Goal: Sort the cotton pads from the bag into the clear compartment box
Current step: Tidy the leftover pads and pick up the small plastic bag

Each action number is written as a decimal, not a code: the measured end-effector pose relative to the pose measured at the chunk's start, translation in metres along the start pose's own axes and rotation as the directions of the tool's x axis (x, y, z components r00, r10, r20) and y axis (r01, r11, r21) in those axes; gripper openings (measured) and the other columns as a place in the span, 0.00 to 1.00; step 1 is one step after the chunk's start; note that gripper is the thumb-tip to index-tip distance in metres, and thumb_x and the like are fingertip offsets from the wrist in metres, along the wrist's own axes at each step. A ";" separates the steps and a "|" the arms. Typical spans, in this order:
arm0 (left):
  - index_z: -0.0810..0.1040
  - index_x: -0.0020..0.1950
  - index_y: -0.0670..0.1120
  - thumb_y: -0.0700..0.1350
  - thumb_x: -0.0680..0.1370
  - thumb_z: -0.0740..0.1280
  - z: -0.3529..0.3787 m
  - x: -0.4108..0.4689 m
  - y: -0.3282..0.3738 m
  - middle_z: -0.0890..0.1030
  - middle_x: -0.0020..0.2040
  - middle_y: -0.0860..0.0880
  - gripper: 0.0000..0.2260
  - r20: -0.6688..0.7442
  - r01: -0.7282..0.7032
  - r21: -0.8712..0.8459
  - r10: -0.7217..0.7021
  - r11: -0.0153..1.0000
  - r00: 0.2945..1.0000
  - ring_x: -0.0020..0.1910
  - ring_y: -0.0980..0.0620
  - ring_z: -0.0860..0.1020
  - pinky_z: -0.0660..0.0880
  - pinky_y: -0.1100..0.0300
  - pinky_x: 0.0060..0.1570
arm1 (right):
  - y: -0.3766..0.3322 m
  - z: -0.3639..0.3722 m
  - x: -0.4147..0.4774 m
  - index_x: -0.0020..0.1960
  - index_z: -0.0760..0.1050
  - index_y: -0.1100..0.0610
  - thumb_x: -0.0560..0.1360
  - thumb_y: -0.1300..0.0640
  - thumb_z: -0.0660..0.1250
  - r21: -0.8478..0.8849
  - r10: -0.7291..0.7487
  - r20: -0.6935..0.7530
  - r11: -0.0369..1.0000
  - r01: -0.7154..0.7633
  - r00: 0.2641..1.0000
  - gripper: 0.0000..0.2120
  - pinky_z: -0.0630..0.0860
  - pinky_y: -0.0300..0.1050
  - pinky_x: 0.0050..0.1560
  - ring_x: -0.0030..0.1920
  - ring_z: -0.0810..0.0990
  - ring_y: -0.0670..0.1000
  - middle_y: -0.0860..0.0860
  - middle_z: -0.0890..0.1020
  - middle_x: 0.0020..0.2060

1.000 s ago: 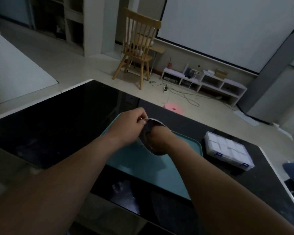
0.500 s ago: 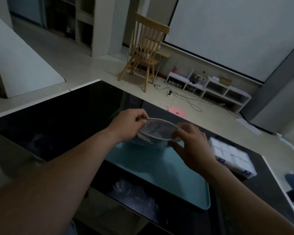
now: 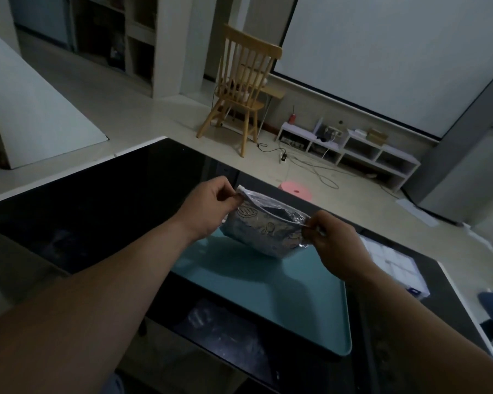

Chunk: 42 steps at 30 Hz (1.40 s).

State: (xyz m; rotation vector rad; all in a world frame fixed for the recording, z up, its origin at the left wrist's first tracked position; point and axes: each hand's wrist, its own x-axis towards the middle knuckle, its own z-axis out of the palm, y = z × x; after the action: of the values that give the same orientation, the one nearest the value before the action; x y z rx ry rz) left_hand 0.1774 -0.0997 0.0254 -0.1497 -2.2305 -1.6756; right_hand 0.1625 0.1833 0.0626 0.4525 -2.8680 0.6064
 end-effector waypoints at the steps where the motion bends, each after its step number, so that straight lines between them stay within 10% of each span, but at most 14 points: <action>1: 0.78 0.43 0.47 0.46 0.80 0.72 0.001 0.002 0.000 0.82 0.38 0.52 0.07 -0.012 -0.018 0.019 0.018 1.000 1.000 0.39 0.57 0.79 0.78 0.56 0.43 | -0.001 -0.002 0.000 0.50 0.76 0.47 0.80 0.53 0.70 -0.009 -0.006 0.002 1.000 0.006 1.000 0.03 0.81 0.55 0.49 0.49 0.81 0.52 0.45 0.82 0.47; 11: 0.81 0.49 0.51 0.44 0.83 0.67 0.007 0.003 0.000 0.83 0.43 0.54 0.05 -0.022 -0.076 0.023 0.077 0.997 0.997 0.42 0.58 0.81 0.77 0.62 0.41 | -0.089 0.011 0.026 0.71 0.71 0.45 0.81 0.41 0.64 -0.103 -0.270 -0.119 0.960 0.259 0.955 0.20 0.68 0.58 0.73 0.68 0.74 0.46 0.44 0.77 0.68; 18: 0.79 0.46 0.50 0.45 0.83 0.67 0.001 -0.001 -0.002 0.80 0.38 0.57 0.06 -0.011 -0.090 0.052 0.091 0.995 0.996 0.38 0.61 0.78 0.74 0.62 0.39 | -0.108 0.037 0.052 0.54 0.80 0.50 0.83 0.51 0.67 0.002 -0.283 -0.101 0.959 0.284 0.954 0.05 0.82 0.55 0.49 0.45 0.82 0.50 0.47 0.84 0.45; 33: 0.80 0.46 0.46 0.44 0.82 0.67 0.006 -0.001 -0.001 0.82 0.41 0.45 0.06 -0.032 -0.050 -0.072 0.048 0.996 0.998 0.45 0.42 0.81 0.79 0.43 0.47 | -0.113 0.034 0.056 0.53 0.80 0.54 0.84 0.55 0.65 -0.032 -0.359 -0.075 0.933 0.357 0.930 0.06 0.71 0.37 0.39 0.43 0.80 0.49 0.49 0.83 0.46; 42: 0.79 0.47 0.46 0.43 0.83 0.66 0.008 0.000 -0.006 0.82 0.41 0.51 0.06 -0.088 0.000 -0.085 -0.007 0.996 0.996 0.39 0.62 0.80 0.76 0.64 0.38 | -0.086 0.034 0.049 0.52 0.78 0.54 0.84 0.56 0.64 -0.207 -0.371 -0.042 0.912 0.355 0.928 0.05 0.73 0.44 0.42 0.44 0.77 0.50 0.46 0.76 0.44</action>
State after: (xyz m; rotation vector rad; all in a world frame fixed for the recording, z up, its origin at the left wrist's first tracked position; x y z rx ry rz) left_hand 0.1736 -0.0941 0.0177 -0.0910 -2.0984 -1.7448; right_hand 0.1413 0.0812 0.0747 0.8793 -2.6301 0.2666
